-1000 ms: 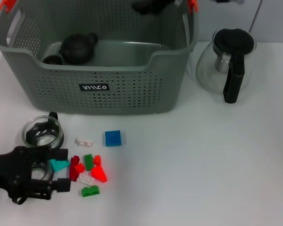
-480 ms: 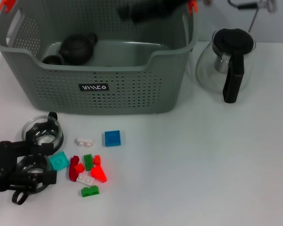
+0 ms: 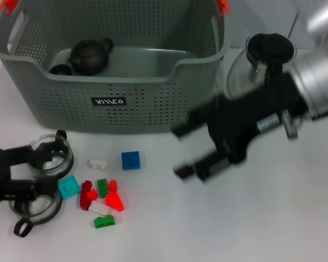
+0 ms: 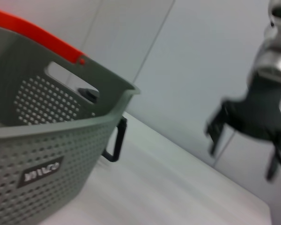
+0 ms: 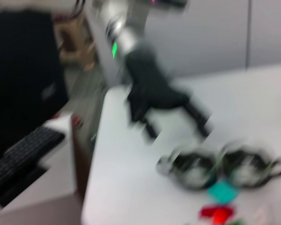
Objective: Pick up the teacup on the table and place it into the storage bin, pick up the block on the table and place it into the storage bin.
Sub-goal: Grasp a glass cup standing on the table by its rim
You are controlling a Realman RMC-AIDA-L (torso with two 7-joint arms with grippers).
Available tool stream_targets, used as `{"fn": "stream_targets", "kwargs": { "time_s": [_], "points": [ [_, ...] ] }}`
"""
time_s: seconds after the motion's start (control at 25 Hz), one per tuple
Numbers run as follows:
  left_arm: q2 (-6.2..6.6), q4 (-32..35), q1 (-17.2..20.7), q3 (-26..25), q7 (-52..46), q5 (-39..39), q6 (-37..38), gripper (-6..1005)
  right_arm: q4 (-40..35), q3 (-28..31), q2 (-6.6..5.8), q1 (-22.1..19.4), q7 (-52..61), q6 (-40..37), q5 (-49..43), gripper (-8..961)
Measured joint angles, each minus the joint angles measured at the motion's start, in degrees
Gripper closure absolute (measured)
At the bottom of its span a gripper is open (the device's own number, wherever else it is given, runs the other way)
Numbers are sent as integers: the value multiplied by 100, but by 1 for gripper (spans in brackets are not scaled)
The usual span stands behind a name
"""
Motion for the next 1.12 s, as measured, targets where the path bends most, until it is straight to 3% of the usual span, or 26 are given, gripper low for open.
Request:
{"fn": "stream_targets", "kwargs": {
  "time_s": [0.28,0.8,1.12],
  "points": [
    [5,-507,4,-72,-571,60,-64,61,416,-457,28,-2,213,-82,-417,128],
    [19,-1091,-408,-22,-2127,767,-748,61,1152,-531,11,502,54,268,-680,129],
    [13,-1273,-596,6,-3059,924,-1247,61,1170,-531,-50,536,-195,329,-784,129]
  ]
}}
